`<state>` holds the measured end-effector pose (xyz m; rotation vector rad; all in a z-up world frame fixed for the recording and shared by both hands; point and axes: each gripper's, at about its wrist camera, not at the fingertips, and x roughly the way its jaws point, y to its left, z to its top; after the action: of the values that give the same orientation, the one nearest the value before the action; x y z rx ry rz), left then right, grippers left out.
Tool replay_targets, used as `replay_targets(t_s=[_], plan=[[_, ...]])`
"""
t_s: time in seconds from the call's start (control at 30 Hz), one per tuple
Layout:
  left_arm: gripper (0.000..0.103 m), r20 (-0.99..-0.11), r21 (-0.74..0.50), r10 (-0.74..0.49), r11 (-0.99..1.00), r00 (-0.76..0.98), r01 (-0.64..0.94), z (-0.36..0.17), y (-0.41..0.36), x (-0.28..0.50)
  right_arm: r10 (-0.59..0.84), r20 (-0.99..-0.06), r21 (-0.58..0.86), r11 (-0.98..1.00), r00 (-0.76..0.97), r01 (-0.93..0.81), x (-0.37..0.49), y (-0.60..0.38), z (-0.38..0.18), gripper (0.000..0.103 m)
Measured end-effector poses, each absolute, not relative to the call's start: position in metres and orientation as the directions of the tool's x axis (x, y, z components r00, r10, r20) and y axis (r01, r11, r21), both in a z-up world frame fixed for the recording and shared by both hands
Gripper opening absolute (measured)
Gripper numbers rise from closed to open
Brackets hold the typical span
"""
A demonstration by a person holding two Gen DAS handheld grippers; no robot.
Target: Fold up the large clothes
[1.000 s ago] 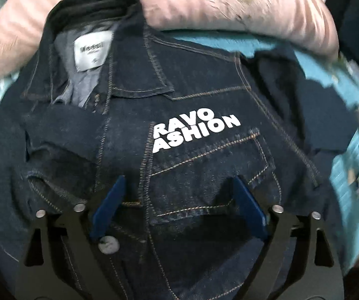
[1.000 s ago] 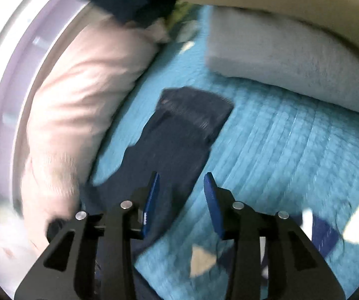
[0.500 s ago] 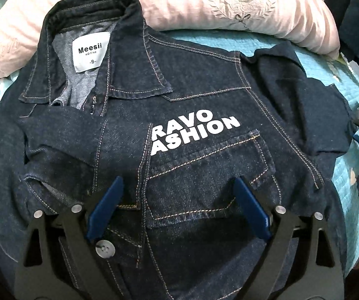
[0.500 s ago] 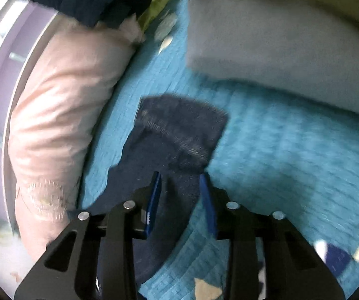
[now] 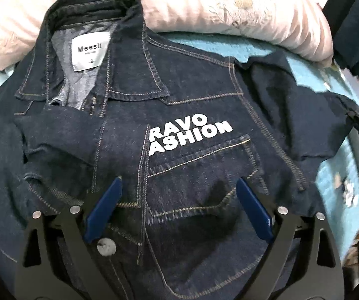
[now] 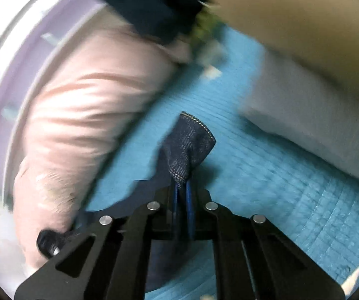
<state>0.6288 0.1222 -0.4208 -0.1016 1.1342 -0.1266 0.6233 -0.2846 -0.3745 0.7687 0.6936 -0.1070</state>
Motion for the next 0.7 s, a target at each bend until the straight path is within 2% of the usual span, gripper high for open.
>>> replay_targets(t_s=[0.17, 0.33, 0.5, 0.7], plan=[[0.092, -0.847, -0.222, -0.195, 0.975, 0.494, 0.005, -0.382, 0.153, 0.612, 0.235, -0.505, 0.566, 0.817, 0.831, 0.113, 0.609, -0.215, -0.307, 0.006], [0.092, -0.828, -0.214, -0.117, 0.970, 0.549, -0.115, -0.357, 0.219, 0.597, 0.353, -0.438, 0.484, 0.867, 0.827, -0.114, 0.596, -0.117, -0.265, 0.006], [0.092, -0.837, -0.164, -0.007, 0.957, 0.547, -0.238, -0.356, 0.288, 0.579, 0.449, -0.447, 0.460, 0.857, 0.774, -0.232, 0.595, -0.031, -0.266, 0.006], [0.092, -0.849, -0.133, 0.070, 0.931, 0.524, -0.340, -0.364, 0.348, 0.553, 0.545, -0.503, 0.418, 0.833, 0.672, -0.363, 0.590, 0.087, -0.288, 0.006]])
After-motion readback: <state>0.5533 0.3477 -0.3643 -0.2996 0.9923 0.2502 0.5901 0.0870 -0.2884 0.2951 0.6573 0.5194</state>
